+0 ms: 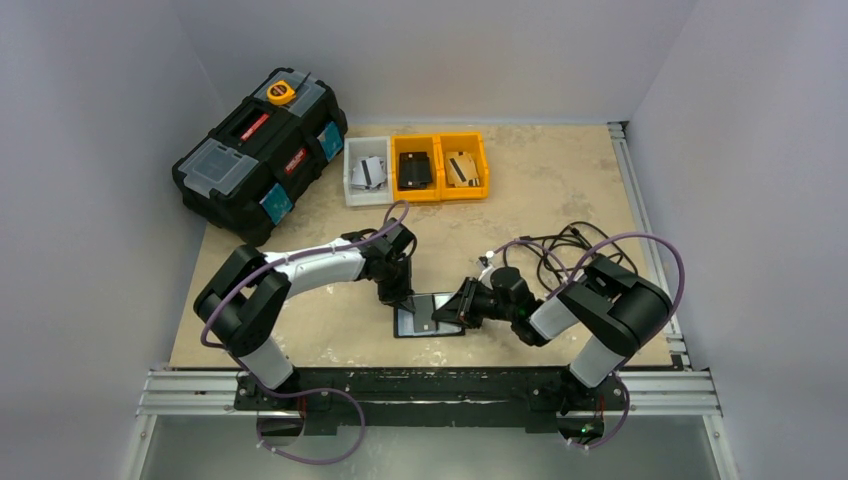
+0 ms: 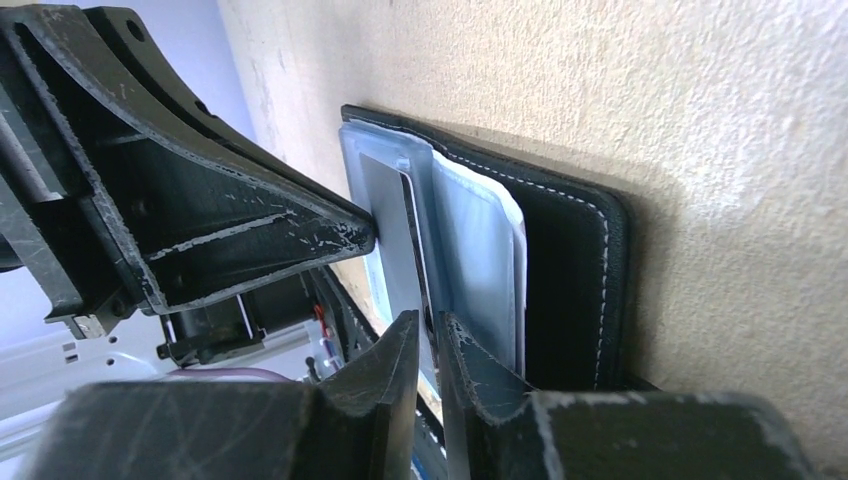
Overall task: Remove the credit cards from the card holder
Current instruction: Remove the credit card from the card holder, then place the credit card in the storage box.
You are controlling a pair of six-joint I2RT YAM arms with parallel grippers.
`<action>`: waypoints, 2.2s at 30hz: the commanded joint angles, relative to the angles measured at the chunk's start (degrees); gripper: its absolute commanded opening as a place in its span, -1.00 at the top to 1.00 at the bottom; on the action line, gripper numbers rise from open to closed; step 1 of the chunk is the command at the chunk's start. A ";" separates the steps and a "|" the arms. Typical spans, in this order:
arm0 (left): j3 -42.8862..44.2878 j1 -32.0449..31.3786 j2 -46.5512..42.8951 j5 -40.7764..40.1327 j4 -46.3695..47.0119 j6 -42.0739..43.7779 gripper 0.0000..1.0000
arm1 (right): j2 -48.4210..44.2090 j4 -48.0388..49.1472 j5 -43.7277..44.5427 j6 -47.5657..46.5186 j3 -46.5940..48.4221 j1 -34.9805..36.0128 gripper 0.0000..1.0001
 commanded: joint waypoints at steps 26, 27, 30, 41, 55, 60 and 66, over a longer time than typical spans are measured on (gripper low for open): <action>-3.27 1.79 0.28 -6.90 -5.26 1.41 1.00 | -5.66 -6.68 5.37 -1.97 -2.75 -1.13 0.96; -3.27 1.83 0.44 -6.78 -5.20 1.45 1.00 | -5.48 -6.49 4.73 -2.31 -2.40 -1.13 0.82; -3.14 1.81 0.81 -6.28 -4.77 1.52 1.00 | -4.42 -5.76 3.67 -3.04 -1.32 -1.14 0.47; -2.92 1.71 0.99 -5.60 -4.24 1.60 1.00 | 1.28 -2.77 0.67 -3.32 1.67 -1.14 0.66; -3.20 1.75 0.82 -6.10 -4.71 1.42 1.00 | -12.70 -18.01 5.85 -7.88 -1.56 -4.22 1.00; -2.58 1.74 0.83 -5.76 -4.43 1.49 1.00 | -16.89 -22.63 6.55 -9.41 -0.73 -4.45 1.00; -0.80 1.65 -0.79 -5.25 -4.54 2.15 1.00 | -19.59 -25.60 5.97 -10.36 1.33 -4.46 1.00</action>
